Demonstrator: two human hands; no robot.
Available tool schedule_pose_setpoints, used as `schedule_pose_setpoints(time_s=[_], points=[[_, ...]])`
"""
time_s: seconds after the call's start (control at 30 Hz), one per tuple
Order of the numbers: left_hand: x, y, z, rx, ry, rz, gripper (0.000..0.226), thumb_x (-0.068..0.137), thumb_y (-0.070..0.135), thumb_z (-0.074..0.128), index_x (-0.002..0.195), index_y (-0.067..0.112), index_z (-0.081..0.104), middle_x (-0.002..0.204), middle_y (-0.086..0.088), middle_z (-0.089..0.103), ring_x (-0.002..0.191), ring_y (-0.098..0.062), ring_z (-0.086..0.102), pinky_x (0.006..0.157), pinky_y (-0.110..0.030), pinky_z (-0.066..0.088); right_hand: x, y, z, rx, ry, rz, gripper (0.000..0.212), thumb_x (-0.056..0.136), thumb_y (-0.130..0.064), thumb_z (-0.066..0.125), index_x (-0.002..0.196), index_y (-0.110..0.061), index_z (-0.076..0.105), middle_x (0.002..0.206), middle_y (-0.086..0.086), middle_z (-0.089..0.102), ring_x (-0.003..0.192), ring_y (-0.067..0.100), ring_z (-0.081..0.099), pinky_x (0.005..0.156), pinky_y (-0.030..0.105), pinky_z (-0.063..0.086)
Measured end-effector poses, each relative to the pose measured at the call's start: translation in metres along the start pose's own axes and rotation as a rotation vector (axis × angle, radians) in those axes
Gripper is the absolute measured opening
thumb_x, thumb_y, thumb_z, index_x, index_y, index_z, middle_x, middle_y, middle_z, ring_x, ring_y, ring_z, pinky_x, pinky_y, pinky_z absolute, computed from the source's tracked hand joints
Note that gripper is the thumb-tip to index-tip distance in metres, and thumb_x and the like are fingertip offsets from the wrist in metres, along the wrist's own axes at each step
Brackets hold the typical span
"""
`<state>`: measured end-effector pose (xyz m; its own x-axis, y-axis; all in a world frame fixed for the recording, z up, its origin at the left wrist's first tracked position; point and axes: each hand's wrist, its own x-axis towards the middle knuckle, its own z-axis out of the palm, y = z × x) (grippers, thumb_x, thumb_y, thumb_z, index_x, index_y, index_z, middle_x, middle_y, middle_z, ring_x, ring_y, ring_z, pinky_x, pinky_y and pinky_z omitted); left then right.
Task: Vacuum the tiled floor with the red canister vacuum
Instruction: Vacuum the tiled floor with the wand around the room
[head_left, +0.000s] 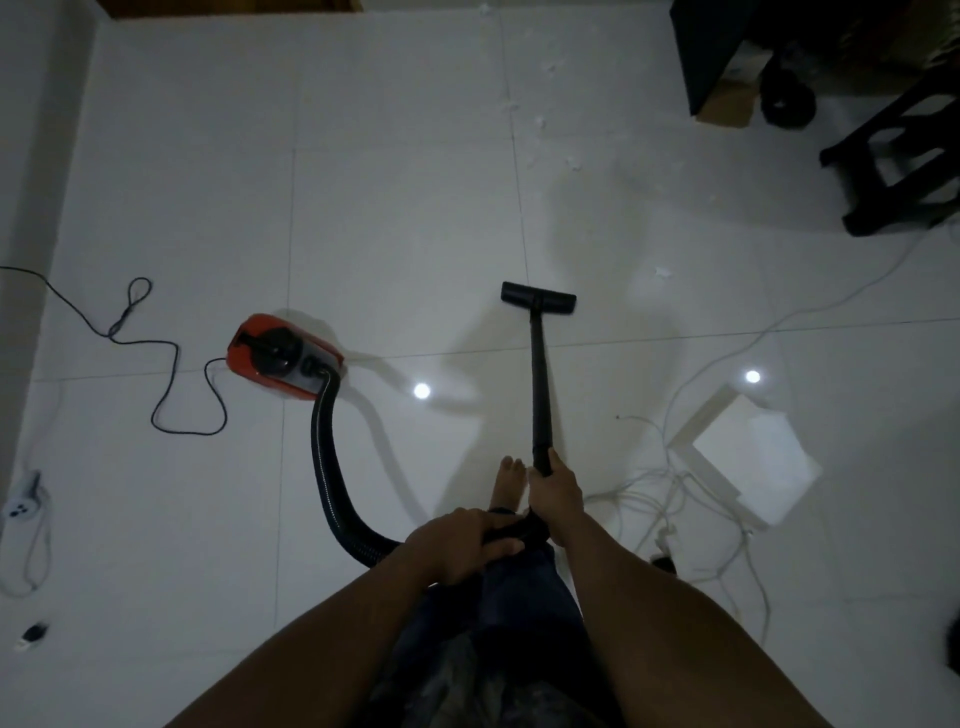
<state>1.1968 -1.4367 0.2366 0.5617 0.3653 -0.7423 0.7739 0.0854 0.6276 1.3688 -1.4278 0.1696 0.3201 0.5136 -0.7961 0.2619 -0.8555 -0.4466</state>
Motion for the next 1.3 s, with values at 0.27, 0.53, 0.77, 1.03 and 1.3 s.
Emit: schedule_pose_setpoints(time_s=[0.27, 0.53, 0.77, 1.03, 1.3], points=[[0.027, 0.021, -0.022, -0.021, 0.014, -0.027, 0.061, 0.092, 0.073, 0.041, 0.147, 0.047, 0.042, 0.130, 0.006, 0.067, 0.111, -0.013, 0.065, 0.102, -0.040, 0.049, 0.035, -0.017, -0.021, 0.035, -0.038, -0.001, 0.062, 0.102, -0.037, 0.050, 0.159, -0.030, 0.027, 0.139, 0.008, 0.057, 0.105, 0.022, 0.060, 0.091, 0.034, 0.053], [0.085, 0.078, -0.065, -0.046, 0.013, -0.052, 0.057, 0.098, 0.062, 0.045, 0.150, 0.039, 0.043, 0.133, 0.002, 0.066, 0.113, -0.015, 0.063, 0.103, -0.039, 0.049, 0.099, -0.053, -0.076, 0.036, -0.036, 0.042, 0.062, 0.102, -0.031, 0.050, 0.159, -0.030, 0.025, 0.135, 0.011, 0.060, 0.101, 0.024, 0.062, 0.085, 0.035, 0.055], [0.151, 0.146, -0.118, -0.059, 0.005, -0.044, 0.058, 0.102, 0.055, 0.046, 0.154, 0.031, 0.039, 0.137, -0.015, 0.060, 0.116, -0.029, 0.062, 0.099, -0.037, 0.047, 0.168, -0.103, -0.149, -0.018, -0.094, 0.027, 0.062, 0.099, -0.029, 0.053, 0.157, -0.033, 0.030, 0.115, 0.013, 0.068, 0.097, 0.032, 0.066, 0.089, 0.044, 0.057], [0.201, 0.179, -0.182, -0.142, 0.087, -0.072, 0.053, 0.102, 0.052, 0.048, 0.152, 0.035, 0.042, 0.116, -0.005, 0.071, 0.088, -0.011, 0.060, 0.082, -0.027, 0.048, 0.234, -0.177, -0.181, -0.104, -0.149, -0.030, 0.061, 0.096, -0.029, 0.055, 0.154, -0.032, 0.035, 0.118, 0.016, 0.067, 0.098, 0.037, 0.067, 0.091, 0.053, 0.057], [0.230, 0.186, -0.268, -0.188, 0.086, -0.072, 0.057, 0.104, 0.041, 0.049, 0.155, 0.020, 0.035, 0.113, 0.005, 0.062, 0.107, -0.020, 0.063, 0.083, -0.020, 0.049, 0.282, -0.260, -0.179, -0.176, -0.168, -0.066, 0.065, 0.098, -0.028, 0.055, 0.157, -0.031, 0.029, 0.122, 0.016, 0.065, 0.102, 0.037, 0.066, 0.092, 0.052, 0.056]])
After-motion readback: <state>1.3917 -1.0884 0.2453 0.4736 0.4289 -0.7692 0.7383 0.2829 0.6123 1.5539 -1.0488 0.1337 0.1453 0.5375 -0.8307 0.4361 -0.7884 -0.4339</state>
